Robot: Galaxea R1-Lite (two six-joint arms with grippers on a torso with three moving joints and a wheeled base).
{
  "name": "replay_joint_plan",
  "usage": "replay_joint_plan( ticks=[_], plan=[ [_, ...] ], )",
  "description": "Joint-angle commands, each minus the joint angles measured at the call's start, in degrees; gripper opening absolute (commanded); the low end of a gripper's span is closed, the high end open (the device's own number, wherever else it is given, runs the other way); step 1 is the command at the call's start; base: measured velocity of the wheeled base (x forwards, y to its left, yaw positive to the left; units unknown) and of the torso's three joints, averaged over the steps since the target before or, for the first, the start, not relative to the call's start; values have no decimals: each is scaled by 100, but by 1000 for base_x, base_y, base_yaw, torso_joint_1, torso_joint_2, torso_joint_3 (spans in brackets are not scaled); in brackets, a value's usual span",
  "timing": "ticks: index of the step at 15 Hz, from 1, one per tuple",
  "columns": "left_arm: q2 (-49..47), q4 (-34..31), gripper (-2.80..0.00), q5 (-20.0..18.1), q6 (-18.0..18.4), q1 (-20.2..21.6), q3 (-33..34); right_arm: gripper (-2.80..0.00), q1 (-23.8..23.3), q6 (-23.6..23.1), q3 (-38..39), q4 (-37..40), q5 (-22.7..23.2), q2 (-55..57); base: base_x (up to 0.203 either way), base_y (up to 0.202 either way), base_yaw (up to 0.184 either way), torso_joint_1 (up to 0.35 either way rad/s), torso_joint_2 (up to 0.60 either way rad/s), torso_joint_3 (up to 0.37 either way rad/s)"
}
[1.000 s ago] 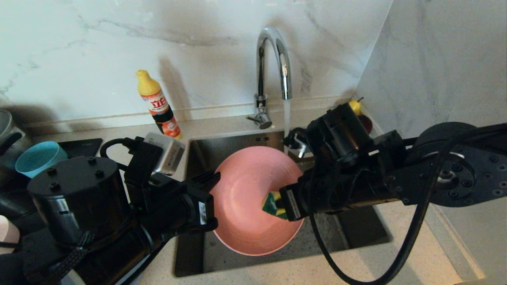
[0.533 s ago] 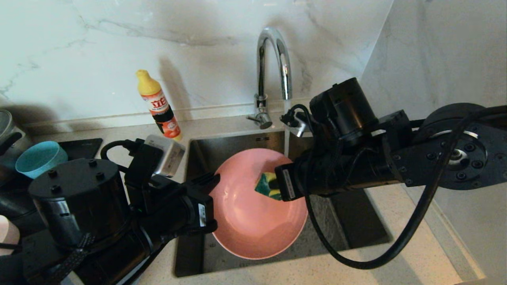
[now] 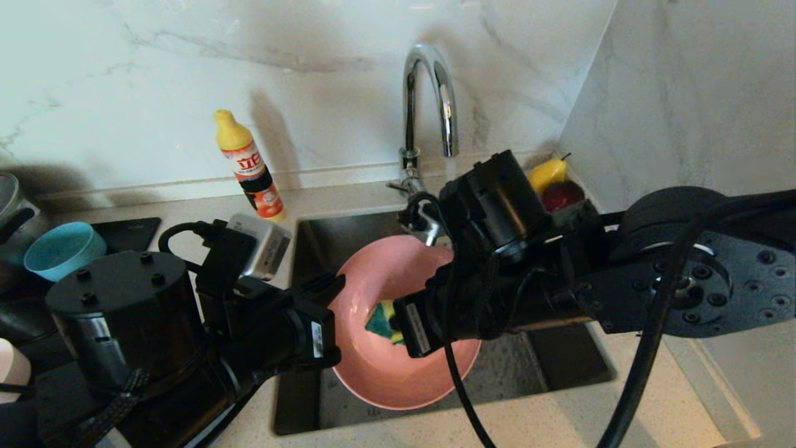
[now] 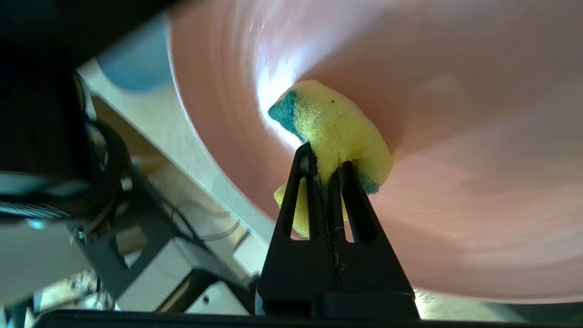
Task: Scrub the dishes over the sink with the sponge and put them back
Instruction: Wipe the plate
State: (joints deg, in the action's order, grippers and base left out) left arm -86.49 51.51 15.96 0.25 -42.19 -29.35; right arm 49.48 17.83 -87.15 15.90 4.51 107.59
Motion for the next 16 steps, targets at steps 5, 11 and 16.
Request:
replay_joint_plan(
  ticks=[5,11,16],
  plan=[
    [-34,44,-280,13,-8,0,0,-280,4,10,734,-10,-10,-205,0,0,0,0,0,0],
    [-36,17,-280,21,-87,0,16,-280,-495,-38,846,-25,-15,-684,0,0,0,0,0,0],
    [-269,9,-280,43,-250,66,-118,-280,-610,-148,759,-8,-8,-1352,0,0,0,0,0,0]
  ],
)
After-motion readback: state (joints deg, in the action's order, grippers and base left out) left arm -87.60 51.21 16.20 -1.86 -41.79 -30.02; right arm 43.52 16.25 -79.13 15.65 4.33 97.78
